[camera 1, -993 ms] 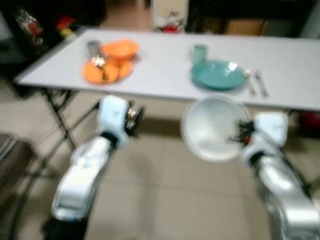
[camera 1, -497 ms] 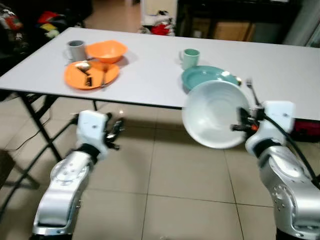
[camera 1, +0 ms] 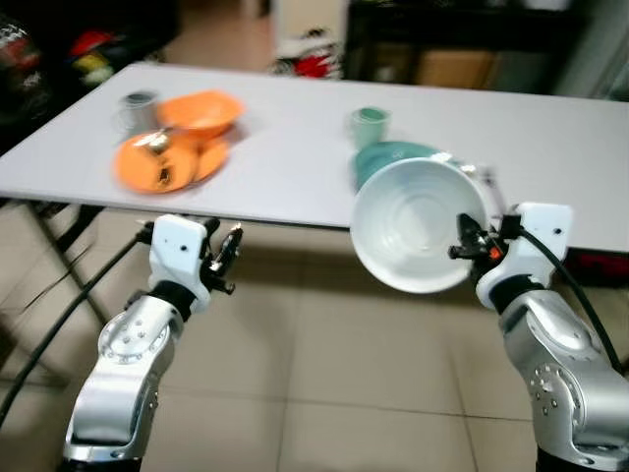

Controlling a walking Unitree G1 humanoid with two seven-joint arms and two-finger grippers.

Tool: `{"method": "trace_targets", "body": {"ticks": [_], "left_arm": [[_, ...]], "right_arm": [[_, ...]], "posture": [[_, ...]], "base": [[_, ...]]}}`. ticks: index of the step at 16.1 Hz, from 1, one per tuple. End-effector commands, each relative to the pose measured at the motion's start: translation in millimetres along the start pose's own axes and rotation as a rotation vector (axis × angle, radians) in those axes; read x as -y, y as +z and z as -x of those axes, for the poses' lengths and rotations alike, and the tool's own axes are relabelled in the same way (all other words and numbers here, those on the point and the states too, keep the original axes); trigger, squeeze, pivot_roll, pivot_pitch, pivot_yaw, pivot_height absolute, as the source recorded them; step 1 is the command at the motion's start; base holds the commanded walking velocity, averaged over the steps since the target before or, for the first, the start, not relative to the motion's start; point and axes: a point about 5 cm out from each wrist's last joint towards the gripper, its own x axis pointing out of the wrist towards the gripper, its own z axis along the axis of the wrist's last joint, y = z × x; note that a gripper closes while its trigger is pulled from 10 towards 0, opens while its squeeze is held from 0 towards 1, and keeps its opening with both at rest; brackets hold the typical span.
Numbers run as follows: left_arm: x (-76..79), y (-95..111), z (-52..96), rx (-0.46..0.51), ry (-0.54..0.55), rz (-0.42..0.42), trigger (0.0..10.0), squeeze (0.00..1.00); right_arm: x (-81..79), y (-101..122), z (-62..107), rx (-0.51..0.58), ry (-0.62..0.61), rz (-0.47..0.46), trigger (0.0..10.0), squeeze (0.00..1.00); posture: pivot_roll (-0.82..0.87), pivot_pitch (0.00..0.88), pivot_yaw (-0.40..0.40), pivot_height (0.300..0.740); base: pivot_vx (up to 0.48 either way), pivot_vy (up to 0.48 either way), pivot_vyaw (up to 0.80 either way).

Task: Setting the table

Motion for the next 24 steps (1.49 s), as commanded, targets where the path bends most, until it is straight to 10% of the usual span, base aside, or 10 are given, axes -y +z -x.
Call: {"method": "trace_targets", "body": {"ticks": [1,24], "left_arm": [[8.3,5.9,-4.9,0.024,-0.033,-0.003,10.0,0.0],[15.4,10.3,-13.3,0.037,-0.057,0.005,10.0,0.0]], "right_arm": [[10.9,7.4,2.5,0.036,-0.047,-0.003,10.0,0.0],[4.0,10.6,1.9,0.038,-0.015,-0.009,10.0,0.0]], "posture": [[0.03,0.0,-0.006,0.74],[0.02,0.0,0.001,0.74]], "base": [[0.311,0.0,-0.52],[0.311,0.0,-0.02]]}}
